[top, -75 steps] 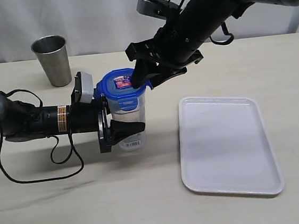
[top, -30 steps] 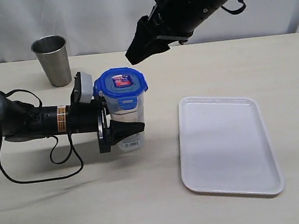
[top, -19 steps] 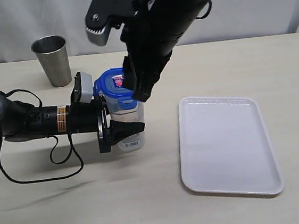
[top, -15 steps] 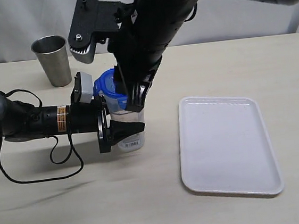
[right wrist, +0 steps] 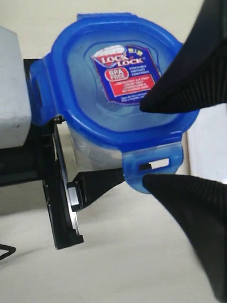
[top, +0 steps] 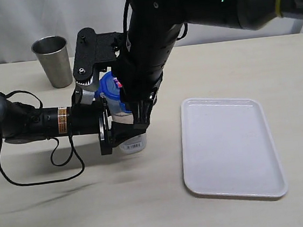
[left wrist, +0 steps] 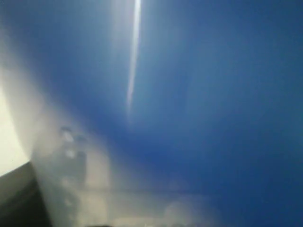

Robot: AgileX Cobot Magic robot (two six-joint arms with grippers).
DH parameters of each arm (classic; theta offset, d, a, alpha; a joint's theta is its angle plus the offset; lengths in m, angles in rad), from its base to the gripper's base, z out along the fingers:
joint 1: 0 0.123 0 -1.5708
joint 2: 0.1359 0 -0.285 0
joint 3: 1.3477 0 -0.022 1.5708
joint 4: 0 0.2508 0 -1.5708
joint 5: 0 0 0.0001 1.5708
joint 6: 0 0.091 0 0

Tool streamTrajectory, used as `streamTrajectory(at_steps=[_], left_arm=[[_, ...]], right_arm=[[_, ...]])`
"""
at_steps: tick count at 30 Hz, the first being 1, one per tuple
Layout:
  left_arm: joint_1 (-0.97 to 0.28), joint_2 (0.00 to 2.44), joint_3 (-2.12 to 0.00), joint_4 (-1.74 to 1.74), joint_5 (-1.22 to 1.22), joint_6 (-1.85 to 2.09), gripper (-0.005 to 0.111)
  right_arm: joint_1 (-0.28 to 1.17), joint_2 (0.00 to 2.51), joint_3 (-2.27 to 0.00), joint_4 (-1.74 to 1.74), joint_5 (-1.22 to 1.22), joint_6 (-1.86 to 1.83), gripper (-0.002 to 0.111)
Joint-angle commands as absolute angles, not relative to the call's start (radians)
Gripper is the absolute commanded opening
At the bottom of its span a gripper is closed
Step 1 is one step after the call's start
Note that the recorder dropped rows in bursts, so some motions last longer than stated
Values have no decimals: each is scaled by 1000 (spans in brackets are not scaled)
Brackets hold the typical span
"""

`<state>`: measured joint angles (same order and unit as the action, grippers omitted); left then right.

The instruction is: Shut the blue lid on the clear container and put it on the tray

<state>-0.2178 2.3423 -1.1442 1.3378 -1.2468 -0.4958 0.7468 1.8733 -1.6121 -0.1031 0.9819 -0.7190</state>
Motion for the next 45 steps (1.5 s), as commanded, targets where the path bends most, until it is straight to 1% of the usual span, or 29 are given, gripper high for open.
streamTrajectory(at_steps=[1, 7, 11, 23, 34, 36, 39, 45], left_arm=[[-222, 2343, -1143, 1347, -1221, -501, 0], [-222, 2343, -1143, 1347, -1221, -498, 0], [-222, 2343, -1143, 1347, -1221, -498, 0], [-222, 2343, -1143, 1351, -1221, -503, 0], [-222, 2343, -1143, 1375, -1221, -507, 0], [-222, 2343, -1143, 1375, -1221, -507, 0], [-222, 2343, -1143, 1373, -1221, -507, 0], [-222, 2343, -1143, 1341, -1221, -392, 0]], right_arm=[[748, 1899, -1609, -120, 971, -717, 40], [748, 1943, -1607, -120, 971, -724, 40], [748, 1960, -1563, -129, 945, -740, 40], [748, 1966, -1401, -180, 724, -754, 40], [748, 2050, -1388, -180, 715, -749, 39], [748, 2059, -1388, -180, 715, -747, 38], [748, 2058, -1390, -180, 717, -747, 34], [748, 2016, -1394, -131, 757, -732, 34]])
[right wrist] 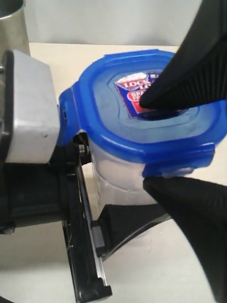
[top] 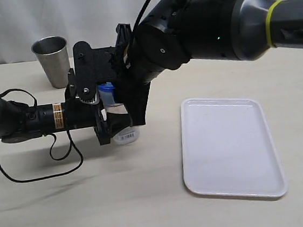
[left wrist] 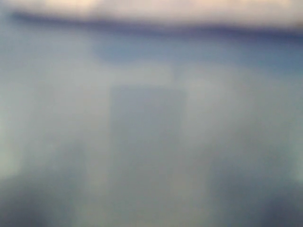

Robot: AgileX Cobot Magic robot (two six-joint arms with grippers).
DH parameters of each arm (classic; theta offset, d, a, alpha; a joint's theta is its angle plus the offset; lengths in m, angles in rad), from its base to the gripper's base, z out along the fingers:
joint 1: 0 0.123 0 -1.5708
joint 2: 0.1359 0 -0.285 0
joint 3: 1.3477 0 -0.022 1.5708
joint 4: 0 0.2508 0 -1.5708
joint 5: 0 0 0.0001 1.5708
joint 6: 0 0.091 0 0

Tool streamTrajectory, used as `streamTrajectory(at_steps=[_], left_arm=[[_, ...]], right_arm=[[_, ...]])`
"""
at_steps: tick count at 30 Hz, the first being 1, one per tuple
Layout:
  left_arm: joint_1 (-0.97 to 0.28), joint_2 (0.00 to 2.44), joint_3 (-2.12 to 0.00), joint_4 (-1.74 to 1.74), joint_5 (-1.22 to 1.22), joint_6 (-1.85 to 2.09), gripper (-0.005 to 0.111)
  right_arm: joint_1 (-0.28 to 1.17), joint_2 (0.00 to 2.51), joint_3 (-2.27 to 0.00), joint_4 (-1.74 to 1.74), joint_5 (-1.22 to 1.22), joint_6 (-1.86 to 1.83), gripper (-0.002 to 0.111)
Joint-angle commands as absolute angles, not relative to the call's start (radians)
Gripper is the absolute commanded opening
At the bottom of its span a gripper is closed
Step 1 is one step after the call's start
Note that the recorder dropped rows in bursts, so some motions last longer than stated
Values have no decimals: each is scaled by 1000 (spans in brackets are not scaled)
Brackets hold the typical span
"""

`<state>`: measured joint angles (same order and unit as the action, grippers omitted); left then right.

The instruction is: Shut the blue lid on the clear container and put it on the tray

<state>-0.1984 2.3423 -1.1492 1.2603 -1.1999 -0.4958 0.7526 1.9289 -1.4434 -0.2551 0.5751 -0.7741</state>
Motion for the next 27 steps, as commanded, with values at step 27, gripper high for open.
streamTrajectory(at_steps=[27], left_arm=[[-222, 2215, -1143, 1356, -1203, 259, 0]], right_arm=[[746, 1646, -1394, 168, 941, -740, 53]])
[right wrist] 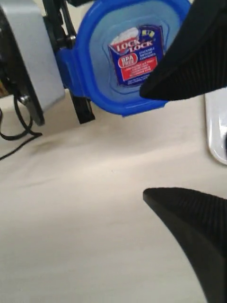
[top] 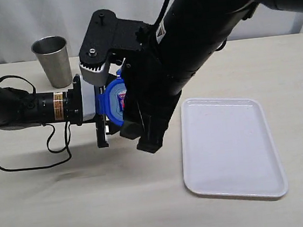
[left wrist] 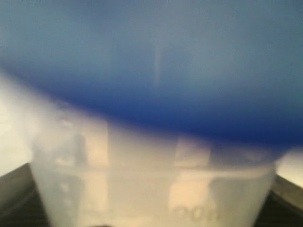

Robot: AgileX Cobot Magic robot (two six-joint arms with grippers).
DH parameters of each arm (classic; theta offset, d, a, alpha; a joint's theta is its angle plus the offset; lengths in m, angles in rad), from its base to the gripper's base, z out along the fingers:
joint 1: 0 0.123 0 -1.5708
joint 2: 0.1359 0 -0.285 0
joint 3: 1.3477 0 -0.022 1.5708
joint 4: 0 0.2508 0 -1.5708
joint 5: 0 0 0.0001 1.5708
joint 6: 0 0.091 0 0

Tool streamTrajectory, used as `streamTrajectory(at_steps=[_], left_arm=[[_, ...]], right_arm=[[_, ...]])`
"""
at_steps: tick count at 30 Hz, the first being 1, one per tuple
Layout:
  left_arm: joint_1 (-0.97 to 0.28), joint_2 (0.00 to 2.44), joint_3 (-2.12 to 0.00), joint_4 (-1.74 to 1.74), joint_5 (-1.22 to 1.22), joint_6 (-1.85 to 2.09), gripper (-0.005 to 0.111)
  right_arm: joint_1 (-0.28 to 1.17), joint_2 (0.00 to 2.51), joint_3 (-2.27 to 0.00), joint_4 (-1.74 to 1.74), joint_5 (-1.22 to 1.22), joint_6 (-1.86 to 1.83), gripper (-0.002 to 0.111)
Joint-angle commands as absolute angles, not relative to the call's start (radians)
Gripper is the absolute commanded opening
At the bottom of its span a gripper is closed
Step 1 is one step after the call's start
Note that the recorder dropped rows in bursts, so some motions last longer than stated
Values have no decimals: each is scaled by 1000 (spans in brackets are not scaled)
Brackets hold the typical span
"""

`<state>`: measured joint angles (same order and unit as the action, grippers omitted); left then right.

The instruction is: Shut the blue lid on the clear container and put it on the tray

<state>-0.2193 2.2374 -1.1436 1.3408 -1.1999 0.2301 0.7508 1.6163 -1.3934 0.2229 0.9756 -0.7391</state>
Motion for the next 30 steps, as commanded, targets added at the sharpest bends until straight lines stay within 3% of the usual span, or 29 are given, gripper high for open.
streamTrajectory(at_steps=[1, 10, 30], left_arm=[[-222, 2215, -1143, 1358, -1203, 262, 0], [-224, 2215, -1143, 1357, -1188, 289, 0], [-257, 2215, -1143, 1301, -1221, 204, 0]], right_arm=[[746, 1648, -1394, 136, 913, -740, 53], [744, 1682, -1394, 33, 701, -717, 53], [722, 1901, -1396, 185, 920, -765, 49]])
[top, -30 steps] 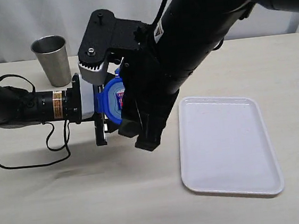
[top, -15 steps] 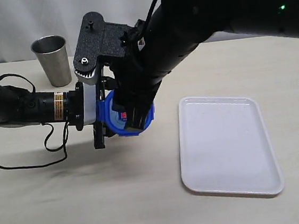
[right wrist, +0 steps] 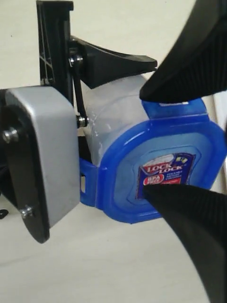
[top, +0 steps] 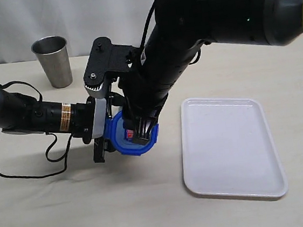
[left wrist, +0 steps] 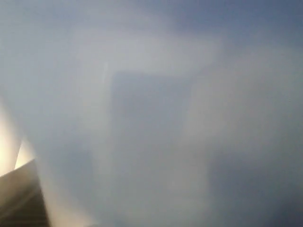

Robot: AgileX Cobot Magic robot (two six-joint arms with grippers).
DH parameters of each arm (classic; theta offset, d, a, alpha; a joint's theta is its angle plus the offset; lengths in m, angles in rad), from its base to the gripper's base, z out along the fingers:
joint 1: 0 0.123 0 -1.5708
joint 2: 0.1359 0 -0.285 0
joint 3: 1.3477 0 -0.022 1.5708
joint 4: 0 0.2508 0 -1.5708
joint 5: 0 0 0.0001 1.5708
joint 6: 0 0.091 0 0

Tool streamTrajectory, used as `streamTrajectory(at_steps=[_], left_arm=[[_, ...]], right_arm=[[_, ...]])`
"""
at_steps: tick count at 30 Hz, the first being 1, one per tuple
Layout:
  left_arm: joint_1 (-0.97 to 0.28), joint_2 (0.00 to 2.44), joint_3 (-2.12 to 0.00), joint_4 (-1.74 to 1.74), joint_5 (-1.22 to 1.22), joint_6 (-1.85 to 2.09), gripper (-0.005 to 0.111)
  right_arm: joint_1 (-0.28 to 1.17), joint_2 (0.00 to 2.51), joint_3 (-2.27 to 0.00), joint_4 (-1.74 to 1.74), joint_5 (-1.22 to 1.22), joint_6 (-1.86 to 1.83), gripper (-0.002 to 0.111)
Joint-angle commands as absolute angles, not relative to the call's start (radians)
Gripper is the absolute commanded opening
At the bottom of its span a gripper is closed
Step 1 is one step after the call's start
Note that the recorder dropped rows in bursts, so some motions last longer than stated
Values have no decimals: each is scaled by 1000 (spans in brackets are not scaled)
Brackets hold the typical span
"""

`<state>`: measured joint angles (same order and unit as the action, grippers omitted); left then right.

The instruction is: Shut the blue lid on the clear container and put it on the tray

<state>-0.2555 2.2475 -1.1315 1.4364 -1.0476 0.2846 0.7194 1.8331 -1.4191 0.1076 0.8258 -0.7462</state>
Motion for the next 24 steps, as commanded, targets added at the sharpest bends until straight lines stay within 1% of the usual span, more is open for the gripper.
streamTrajectory(at_steps=[1, 5, 10, 18, 24], left_arm=[[-257, 2215, -1143, 1301, -1221, 204, 0], [-257, 2215, -1141, 1301, -1221, 202, 0], [-257, 2215, -1141, 1301, -1221, 176, 0], [-256, 2215, -1141, 1261, -1187, -119, 0], [-256, 2215, -1141, 1263, -1140, -237, 0]], right_arm=[[722, 1906, -1396, 203, 927, -778, 49], [722, 1931, -1396, 249, 962, -815, 47], [722, 1934, -1426, 202, 973, -777, 47], [722, 1886, -1534, 0, 964, -583, 47], [719, 1816, -1547, 0, 878, -541, 47]])
